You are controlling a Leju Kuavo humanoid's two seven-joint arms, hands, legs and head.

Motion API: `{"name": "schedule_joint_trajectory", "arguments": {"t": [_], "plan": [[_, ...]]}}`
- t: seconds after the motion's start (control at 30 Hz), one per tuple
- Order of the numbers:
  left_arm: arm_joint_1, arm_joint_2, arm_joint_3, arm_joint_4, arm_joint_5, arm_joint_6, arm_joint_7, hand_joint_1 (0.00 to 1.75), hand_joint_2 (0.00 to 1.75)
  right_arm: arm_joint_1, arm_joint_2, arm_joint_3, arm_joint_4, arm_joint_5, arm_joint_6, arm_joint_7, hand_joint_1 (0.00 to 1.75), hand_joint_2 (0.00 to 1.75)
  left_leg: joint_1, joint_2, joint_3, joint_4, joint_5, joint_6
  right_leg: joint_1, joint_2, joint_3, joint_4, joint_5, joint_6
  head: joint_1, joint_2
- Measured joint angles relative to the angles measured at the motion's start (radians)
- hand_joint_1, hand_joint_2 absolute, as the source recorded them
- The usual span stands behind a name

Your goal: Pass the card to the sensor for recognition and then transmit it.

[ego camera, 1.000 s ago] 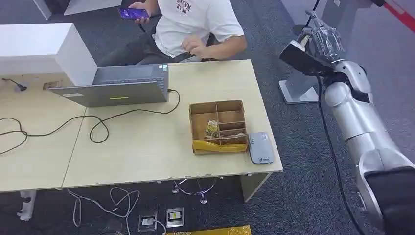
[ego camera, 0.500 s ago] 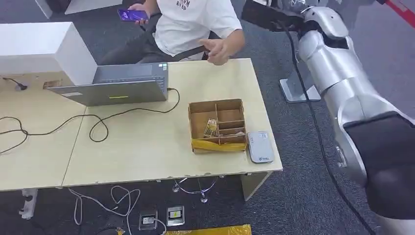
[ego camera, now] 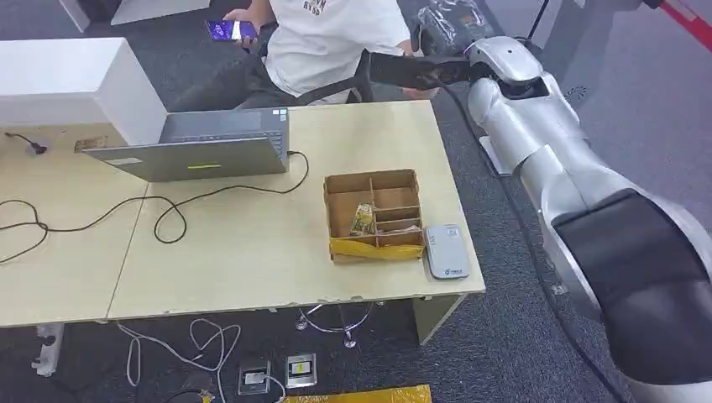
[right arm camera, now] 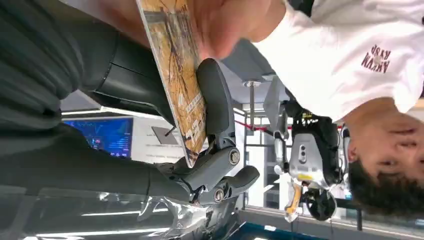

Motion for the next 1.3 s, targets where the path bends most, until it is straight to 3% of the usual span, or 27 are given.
{"name": "schedule_joint_trajectory", "arguments": {"t": [0.23,0.27,0.3,0.53,0.57,0.8,0.93,0.97,1.1,1.3], "plan": [[0.002,0.000,0.000,0.000,0.015,0.000,0.002,0.00,1.75,0.018,0.022,0.026,0.025,0.014,0.000,-0.002,1.75,1.75,0.000,0.000,0.000,0.000,0.000,0.000,0.000,0.000,0.000,0.000,0.000,0.000,0.000,0.000],[0.003,0.000,0.000,0.000,0.018,0.000,0.002,0.00,1.75,0.020,0.024,0.027,0.027,0.015,0.000,0.000,0.70,1.75,0.000,0.000,0.000,0.000,0.000,0.000,0.000,0.000,0.000,0.000,0.000,0.000,0.000,0.000],[0.004,0.000,0.000,0.000,0.021,0.000,0.002,0.00,1.75,0.022,0.024,0.029,0.031,0.015,0.000,0.001,0.00,1.75,0.000,0.000,0.000,0.001,0.000,0.000,0.000,0.000,0.000,0.000,0.000,0.000,0.000,0.000],[0.008,0.000,0.000,0.000,0.026,0.008,0.002,0.00,1.75,0.028,0.029,0.040,0.047,-0.007,-0.015,0.018,0.00,1.75,0.000,0.000,0.000,0.001,0.000,0.000,0.000,0.001,0.000,0.000,0.000,0.000,0.000,0.000],[0.008,0.000,0.000,0.000,0.026,0.010,0.002,0.00,1.75,0.029,0.029,0.041,0.050,-0.010,-0.021,0.018,0.00,0.00,0.000,0.000,0.000,0.001,0.000,0.000,0.000,0.001,0.000,0.000,0.001,0.000,0.000,0.000],[0.009,-0.001,-0.001,0.000,0.031,0.019,0.002,0.00,1.75,0.029,0.027,0.039,0.059,-0.072,-0.055,0.008,0.00,0.00,0.000,0.000,0.000,0.001,0.000,0.000,0.000,0.001,0.000,0.000,0.001,0.000,0.000,0.000],[0.017,-0.006,-0.001,0.000,0.053,0.048,0.002,0.00,1.75,0.036,0.024,-0.041,0.063,-0.347,-0.036,-0.027,0.00,0.00,0.000,0.001,0.000,0.002,0.000,0.000,0.000,0.001,0.000,0.000,0.001,0.000,0.000,0.000],[0.021,-0.008,-0.001,0.000,0.060,0.055,0.003,0.00,1.75,0.040,0.024,-0.068,0.062,-0.420,-0.018,-0.045,0.00,1.75,0.000,0.001,0.000,0.002,0.000,0.000,0.000,0.001,0.000,0.000,0.001,0.000,0.000,0.000],[0.041,-0.017,-0.001,0.000,0.083,0.069,-0.010,0.00,1.75,0.066,0.024,-0.157,0.038,-0.613,0.059,-0.075,0.00,1.75,0.000,0.001,0.000,0.002,0.000,0.000,0.000,0.001,0.000,0.000,0.001,0.000,0.000,0.000],[0.062,-0.019,-0.001,0.000,0.111,0.069,-0.037,0.00,1.75,0.173,0.014,-0.226,-0.092,-0.836,0.141,-0.024,0.00,1.75,0.001,0.001,0.000,0.002,0.000,0.000,0.001,0.001,0.001,0.000,0.001,0.000,0.000,0.000]]}}
